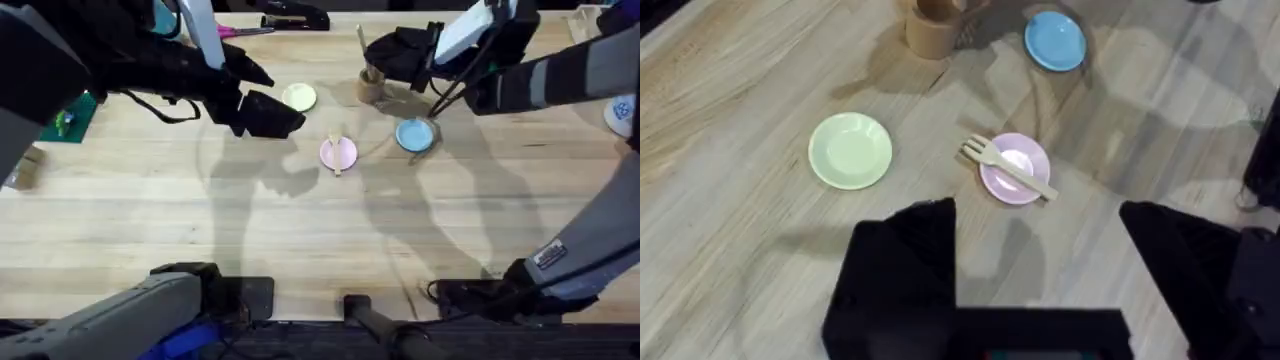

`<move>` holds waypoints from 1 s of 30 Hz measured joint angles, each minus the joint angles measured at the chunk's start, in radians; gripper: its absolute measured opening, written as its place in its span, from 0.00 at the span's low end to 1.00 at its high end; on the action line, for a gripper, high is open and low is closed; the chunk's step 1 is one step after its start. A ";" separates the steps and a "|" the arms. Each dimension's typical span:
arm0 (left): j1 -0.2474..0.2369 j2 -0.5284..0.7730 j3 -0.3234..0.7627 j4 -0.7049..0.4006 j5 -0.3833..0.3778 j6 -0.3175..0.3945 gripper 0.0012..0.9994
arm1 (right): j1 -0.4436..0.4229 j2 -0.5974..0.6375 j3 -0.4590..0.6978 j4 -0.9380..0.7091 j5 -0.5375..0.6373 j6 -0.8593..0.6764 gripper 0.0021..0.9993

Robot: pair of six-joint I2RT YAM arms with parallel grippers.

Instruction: Pick up a utensil and set it on the pink plate, then put the other utensil in the container.

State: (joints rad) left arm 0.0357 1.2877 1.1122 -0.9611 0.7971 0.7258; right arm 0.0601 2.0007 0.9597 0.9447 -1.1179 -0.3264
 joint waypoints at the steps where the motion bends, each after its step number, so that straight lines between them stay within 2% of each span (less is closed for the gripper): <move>1: 0.000 0.000 0.000 0.000 0.000 0.000 1.00 | 0.001 0.010 0.006 0.000 0.001 -0.001 0.03; 13: 0.000 0.000 0.000 0.000 0.000 0.000 1.00 | 0.005 0.075 0.072 0.002 0.003 -0.039 0.03; 30: 0.000 0.000 0.000 0.000 0.000 0.000 1.00 | 0.005 0.154 0.077 -0.020 0.003 -0.079 0.03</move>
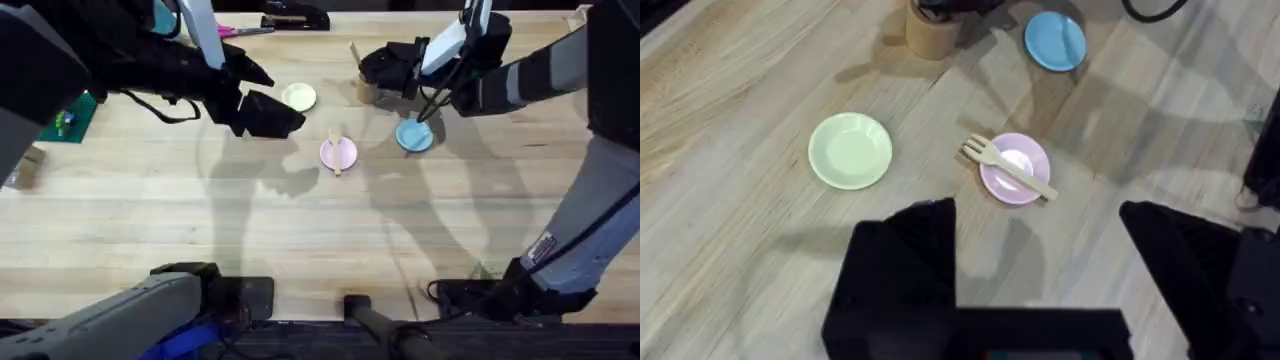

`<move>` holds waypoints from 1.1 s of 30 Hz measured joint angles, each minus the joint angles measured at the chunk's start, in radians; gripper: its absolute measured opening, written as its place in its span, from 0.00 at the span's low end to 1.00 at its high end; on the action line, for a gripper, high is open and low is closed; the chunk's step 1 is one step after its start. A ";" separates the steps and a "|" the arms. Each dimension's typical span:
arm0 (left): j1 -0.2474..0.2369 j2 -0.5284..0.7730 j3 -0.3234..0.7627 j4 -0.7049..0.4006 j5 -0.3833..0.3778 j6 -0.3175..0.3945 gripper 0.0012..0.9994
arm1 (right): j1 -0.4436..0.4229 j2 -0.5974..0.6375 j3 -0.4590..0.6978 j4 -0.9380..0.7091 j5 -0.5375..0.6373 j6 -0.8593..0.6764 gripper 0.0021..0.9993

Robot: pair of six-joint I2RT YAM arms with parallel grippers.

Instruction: Pick up a utensil and set it on the pink plate, then put the other utensil in the container.

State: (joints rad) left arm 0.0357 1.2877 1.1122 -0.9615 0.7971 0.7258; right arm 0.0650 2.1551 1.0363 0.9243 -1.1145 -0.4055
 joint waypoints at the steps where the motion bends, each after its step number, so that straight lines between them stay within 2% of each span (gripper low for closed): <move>1: 0.000 0.000 0.000 0.000 0.000 0.000 1.00 | -0.001 0.000 0.000 -0.009 0.000 0.000 0.03; 11: 0.000 0.000 0.000 0.000 0.000 0.000 1.00 | -0.016 0.000 0.002 -0.089 0.000 -0.041 0.03; 19: 0.000 0.000 0.000 0.000 0.000 0.000 1.00 | -0.016 0.000 0.002 -0.093 0.000 -0.053 0.04; 23: 0.000 0.000 0.000 0.000 0.000 0.000 1.00 | -0.016 0.000 0.002 -0.094 0.000 -0.058 0.11; 25: 0.000 0.000 0.000 0.000 0.000 0.000 1.00 | -0.016 0.000 0.002 -0.094 0.000 -0.060 0.24; 26: 0.000 0.000 0.000 0.000 0.000 0.000 1.00 | -0.016 0.000 0.002 -0.095 0.000 -0.060 0.33; 30: 0.000 0.000 0.000 0.000 0.000 0.000 1.00 | -0.016 0.000 0.002 -0.094 0.000 -0.061 0.91; 31: 0.000 0.000 0.000 0.000 0.000 0.000 1.00 | -0.016 0.000 0.002 -0.094 0.000 -0.066 0.97; 33: 0.000 0.000 0.000 0.000 0.000 0.000 0.99 | -0.016 0.000 0.002 -0.094 0.000 -0.067 0.99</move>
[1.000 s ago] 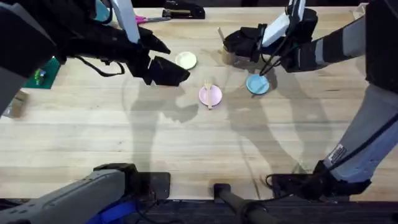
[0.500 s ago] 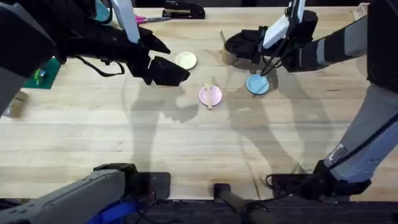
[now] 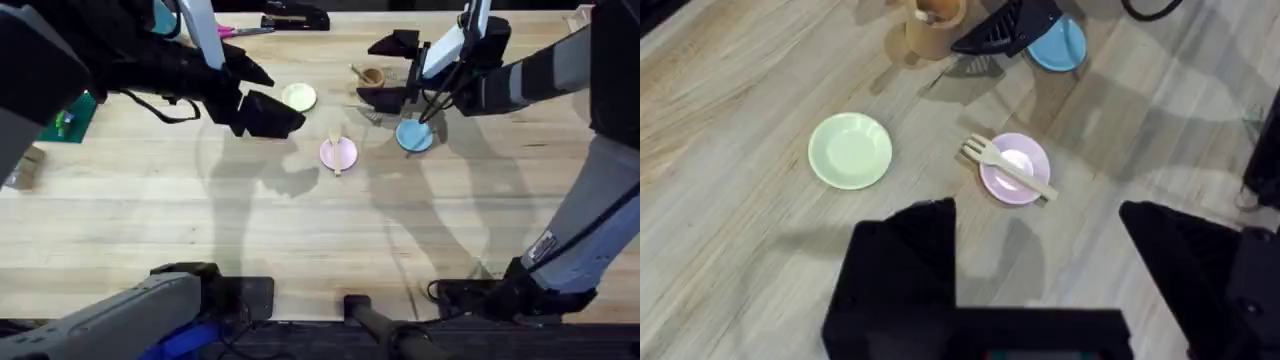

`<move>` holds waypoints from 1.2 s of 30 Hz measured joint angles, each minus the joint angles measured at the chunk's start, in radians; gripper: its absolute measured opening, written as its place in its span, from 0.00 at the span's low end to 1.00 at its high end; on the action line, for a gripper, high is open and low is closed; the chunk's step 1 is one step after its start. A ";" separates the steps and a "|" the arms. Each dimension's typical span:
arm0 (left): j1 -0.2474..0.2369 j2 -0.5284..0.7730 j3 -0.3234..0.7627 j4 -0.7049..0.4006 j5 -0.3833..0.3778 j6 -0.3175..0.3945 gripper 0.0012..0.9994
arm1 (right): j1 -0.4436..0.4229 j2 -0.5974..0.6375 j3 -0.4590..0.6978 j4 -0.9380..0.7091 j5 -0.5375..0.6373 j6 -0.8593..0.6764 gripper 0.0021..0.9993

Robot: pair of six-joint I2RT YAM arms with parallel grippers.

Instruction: Pick up a utensil and set it on the pink plate, then put the other utensil in the container.

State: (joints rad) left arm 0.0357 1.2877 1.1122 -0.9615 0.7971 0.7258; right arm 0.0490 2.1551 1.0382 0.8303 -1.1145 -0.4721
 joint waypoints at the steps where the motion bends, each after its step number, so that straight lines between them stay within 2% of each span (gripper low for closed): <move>1: 0.000 0.000 0.000 0.000 0.000 0.000 0.99 | 0.000 0.000 0.000 0.000 0.000 0.000 1.00; 7: 0.000 0.000 0.000 0.000 0.000 0.000 1.00 | 0.000 0.000 0.000 0.020 -0.004 0.000 1.00; 11: 0.000 0.000 0.000 0.000 0.000 0.000 0.99 | 0.000 0.000 0.000 0.156 -0.059 0.027 1.00; 19: 0.000 0.000 0.000 0.000 0.000 0.000 1.00 | -0.009 0.000 0.000 0.557 -0.088 0.380 1.00; 22: 0.000 0.000 0.000 0.000 0.000 0.000 1.00 | -0.020 -0.002 0.001 0.654 -0.091 0.519 1.00; 25: 0.000 0.000 0.000 0.000 0.000 0.000 1.00 | -0.030 -0.025 0.001 0.670 -0.092 0.638 1.00; 26: 0.000 0.000 0.000 0.000 0.000 0.000 1.00 | -0.035 -0.066 0.003 0.674 -0.094 0.721 1.00; 36: 0.000 0.000 0.000 0.000 0.000 0.000 0.99 | -0.035 -0.125 0.070 0.599 -0.094 0.905 1.00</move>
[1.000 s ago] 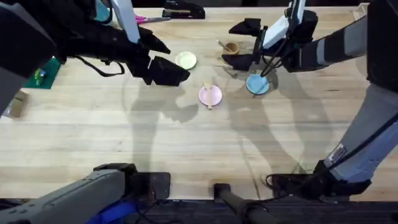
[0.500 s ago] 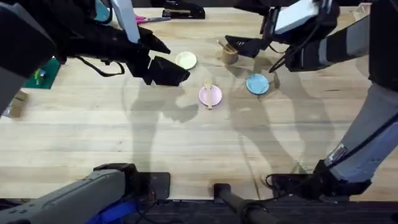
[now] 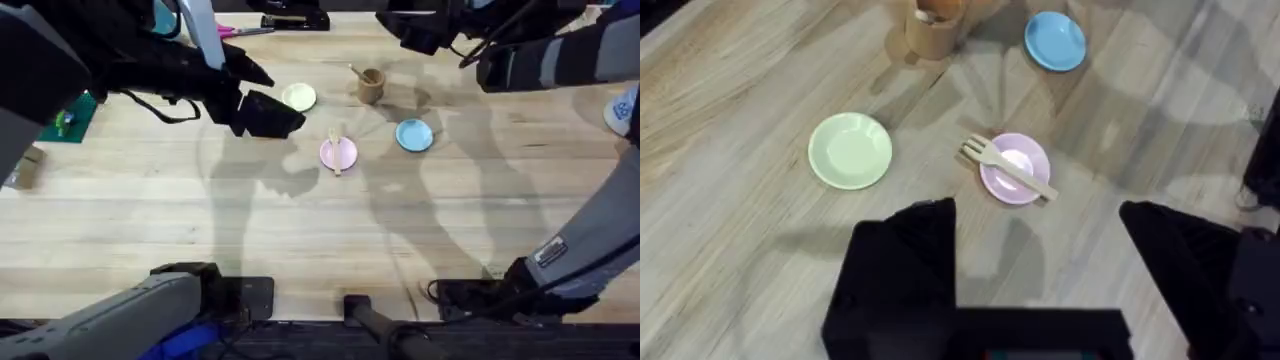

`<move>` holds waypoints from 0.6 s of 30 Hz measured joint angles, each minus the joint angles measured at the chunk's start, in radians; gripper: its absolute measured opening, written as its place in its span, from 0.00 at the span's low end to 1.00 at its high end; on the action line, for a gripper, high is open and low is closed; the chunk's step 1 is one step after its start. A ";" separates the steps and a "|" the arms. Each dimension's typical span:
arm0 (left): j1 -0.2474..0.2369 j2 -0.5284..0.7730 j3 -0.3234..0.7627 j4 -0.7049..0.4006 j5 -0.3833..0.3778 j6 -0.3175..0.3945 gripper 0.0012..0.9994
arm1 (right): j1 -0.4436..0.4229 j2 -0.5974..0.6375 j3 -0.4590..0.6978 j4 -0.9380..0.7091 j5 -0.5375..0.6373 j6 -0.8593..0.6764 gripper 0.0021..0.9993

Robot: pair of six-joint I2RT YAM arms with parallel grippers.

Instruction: Pick up a utensil and set it on the pink plate, then put the other utensil in the container.

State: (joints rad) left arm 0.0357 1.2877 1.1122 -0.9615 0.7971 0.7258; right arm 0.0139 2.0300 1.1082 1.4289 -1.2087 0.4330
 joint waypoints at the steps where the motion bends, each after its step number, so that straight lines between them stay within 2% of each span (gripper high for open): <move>1: 0.000 0.000 0.000 0.000 0.000 0.000 1.00 | 0.000 0.000 0.002 -0.012 0.001 0.011 1.00; 4: 0.000 0.000 0.000 0.000 0.000 0.000 1.00 | 0.000 -0.002 0.005 -0.054 0.015 0.032 1.00; 9: 0.000 0.000 0.000 0.000 0.000 0.000 0.99 | 0.004 -0.053 0.005 -0.230 0.060 0.033 1.00; 18: 0.000 0.000 0.000 0.000 0.000 0.000 0.99 | 0.043 -0.285 0.006 -0.811 0.222 -0.213 1.00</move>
State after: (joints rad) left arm 0.0357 1.2877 1.1122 -0.9612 0.7974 0.7258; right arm 0.0569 1.7454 1.1141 0.6179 -0.9872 0.2199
